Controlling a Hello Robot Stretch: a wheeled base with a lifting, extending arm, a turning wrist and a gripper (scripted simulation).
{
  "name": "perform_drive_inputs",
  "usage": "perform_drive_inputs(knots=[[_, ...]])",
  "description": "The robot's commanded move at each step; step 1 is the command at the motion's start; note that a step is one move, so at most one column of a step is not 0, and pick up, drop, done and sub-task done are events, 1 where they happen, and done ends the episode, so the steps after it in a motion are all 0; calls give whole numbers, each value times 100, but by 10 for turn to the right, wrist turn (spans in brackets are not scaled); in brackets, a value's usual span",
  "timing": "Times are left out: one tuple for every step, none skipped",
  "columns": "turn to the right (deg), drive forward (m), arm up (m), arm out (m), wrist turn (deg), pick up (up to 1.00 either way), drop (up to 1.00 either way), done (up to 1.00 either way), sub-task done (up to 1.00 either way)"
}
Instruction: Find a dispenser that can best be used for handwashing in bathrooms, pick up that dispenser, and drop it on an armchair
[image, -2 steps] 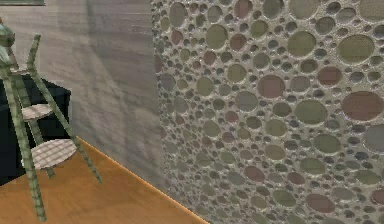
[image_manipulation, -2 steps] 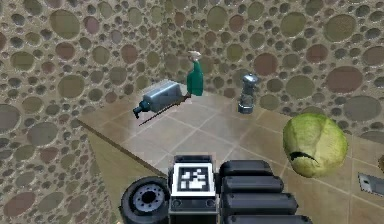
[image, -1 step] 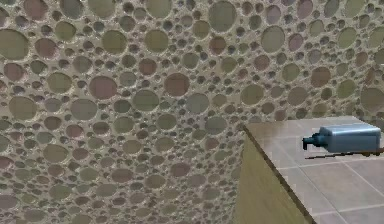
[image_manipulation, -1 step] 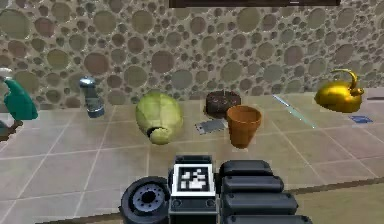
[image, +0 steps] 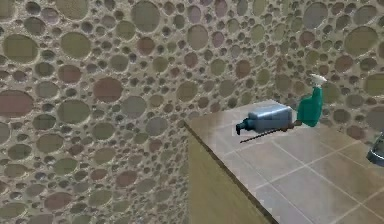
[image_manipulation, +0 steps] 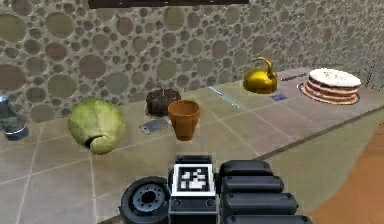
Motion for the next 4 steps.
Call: perform_drive_inputs(knots=[[0,10,0,0,0,0,0,0,0],[-450,0,0,0,0,0,0,0,0],[-150,0,0,0,0,0,0,0,0],[0,0,0,48,0,0,0,0,0]])
